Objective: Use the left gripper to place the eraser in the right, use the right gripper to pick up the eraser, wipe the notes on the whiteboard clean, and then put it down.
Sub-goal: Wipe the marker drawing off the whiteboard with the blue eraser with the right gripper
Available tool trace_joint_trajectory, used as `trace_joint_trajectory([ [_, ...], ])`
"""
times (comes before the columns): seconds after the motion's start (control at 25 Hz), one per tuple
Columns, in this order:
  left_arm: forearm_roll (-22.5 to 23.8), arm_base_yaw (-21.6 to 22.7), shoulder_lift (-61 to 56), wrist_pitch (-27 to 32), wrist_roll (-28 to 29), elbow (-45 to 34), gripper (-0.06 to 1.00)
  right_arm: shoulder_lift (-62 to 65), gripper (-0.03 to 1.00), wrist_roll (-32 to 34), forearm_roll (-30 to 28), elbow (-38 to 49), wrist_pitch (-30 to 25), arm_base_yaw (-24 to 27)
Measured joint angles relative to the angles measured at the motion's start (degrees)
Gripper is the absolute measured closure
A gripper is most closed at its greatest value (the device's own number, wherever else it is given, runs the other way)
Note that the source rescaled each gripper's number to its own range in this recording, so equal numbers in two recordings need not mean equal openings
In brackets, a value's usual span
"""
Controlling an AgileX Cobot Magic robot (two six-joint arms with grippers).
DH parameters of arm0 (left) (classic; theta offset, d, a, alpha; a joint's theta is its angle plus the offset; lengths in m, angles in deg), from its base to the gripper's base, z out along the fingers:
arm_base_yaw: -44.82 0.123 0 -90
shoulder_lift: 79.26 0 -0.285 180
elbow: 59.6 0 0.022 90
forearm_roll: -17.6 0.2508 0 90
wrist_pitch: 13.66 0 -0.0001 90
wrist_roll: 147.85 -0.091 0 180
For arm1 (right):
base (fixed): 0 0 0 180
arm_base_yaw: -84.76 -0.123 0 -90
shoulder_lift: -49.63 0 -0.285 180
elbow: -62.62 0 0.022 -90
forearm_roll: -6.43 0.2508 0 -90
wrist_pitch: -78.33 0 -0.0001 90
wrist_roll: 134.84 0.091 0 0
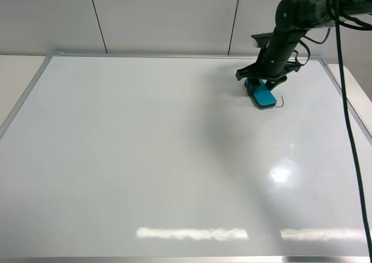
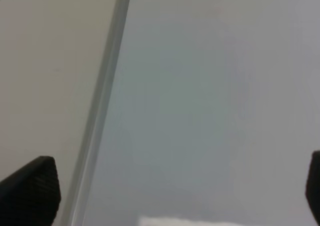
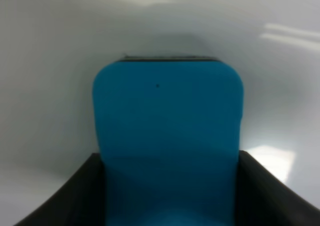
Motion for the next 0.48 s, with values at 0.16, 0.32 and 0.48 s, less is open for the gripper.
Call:
trace_joint_trajectory([
  [0.16, 0.0, 0.0, 0.0, 0.1, 0.0, 0.0, -0.06, -0.1, 0.96, -0.3, 0.5, 0.3, -0.6, -3.1],
  [0.32, 0.0, 0.0, 0.0, 0.1, 0.0, 0.0, -0.06, 0.9, 0.96, -0.3, 0.8, 3.6, 2.8, -2.9],
  [0.48, 0.0, 0.0, 0.0, 0.1, 0.0, 0.0, -0.06, 3.4, 0.96, -0.3, 1.9, 9.7, 7.3, -1.3],
])
